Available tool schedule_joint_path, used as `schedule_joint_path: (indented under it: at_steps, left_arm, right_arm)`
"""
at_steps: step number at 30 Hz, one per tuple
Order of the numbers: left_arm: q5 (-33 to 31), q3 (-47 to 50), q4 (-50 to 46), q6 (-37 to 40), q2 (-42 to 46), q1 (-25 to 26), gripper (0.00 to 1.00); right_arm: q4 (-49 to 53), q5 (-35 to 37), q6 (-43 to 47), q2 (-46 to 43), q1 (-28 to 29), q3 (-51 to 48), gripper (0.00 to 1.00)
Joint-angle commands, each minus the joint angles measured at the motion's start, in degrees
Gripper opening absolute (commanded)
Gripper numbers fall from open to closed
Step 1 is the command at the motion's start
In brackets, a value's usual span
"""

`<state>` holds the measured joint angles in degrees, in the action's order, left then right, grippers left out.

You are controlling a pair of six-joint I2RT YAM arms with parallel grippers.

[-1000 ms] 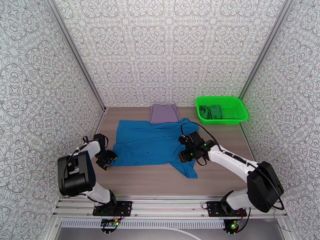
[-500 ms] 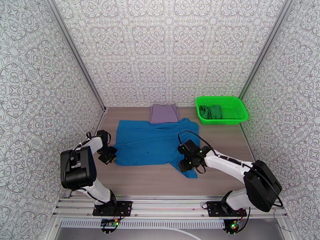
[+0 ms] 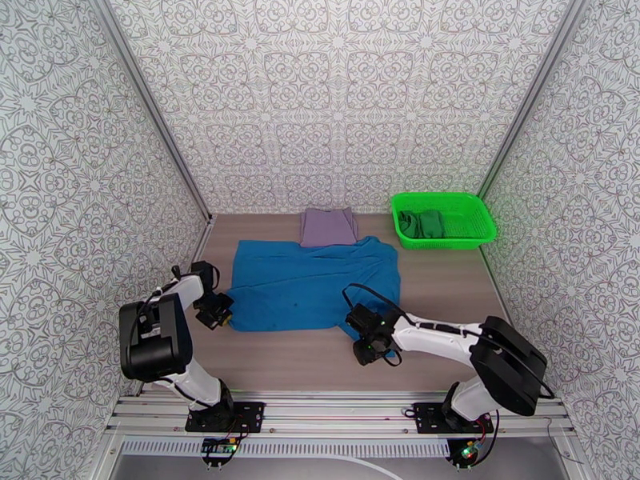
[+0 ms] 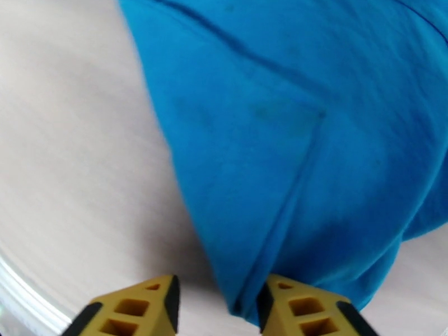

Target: Fold and stack the mixed laundry pile

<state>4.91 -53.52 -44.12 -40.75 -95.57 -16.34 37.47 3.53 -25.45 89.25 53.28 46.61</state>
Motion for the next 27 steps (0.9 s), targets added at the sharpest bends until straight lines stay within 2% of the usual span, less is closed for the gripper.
schedule_joint_path:
  at_steps: [1,3,4,8,12,18,22,27]
  left_arm:
    - [3.49,2.19,8.3,1.97,-3.56,-0.45,0.0]
    - [4.0,2.22,8.28,2.47,-3.23,-0.86,0.0]
    - [4.13,2.19,8.14,2.71,-2.98,-0.97,0.0]
    - [4.57,1.78,6.79,3.81,-1.51,-1.31,0.0]
    - [5.46,1.39,6.08,4.79,-0.59,-1.27,0.0]
    - [7.15,1.13,5.72,6.28,-0.33,-1.96,0.0]
    - [7.91,1.05,4.34,7.28,1.5,-2.28,0.0]
    - [8.54,1.43,0.89,7.6,8.0,-2.45,0.0]
  right_arm:
    - [1.11,4.08,-4.07,4.01,0.69,-0.77,0.19]
    - [2.02,6.11,-5.38,4.6,0.98,-0.73,0.01]
    - [3.06,6.89,-5.99,4.61,1.31,-0.52,0.0]
    - [8.7,9.02,-11.09,3.16,4.75,0.92,0.0]
    - [9.57,7.0,-19.49,2.07,9.12,1.38,0.0]
    - [12.31,7.59,-26.43,5.07,15.6,7.03,0.0]
    - [20.56,12.82,-26.89,5.62,18.23,12.57,0.0]
    - [32.95,21.52,-25.51,1.82,18.62,19.46,0.0]
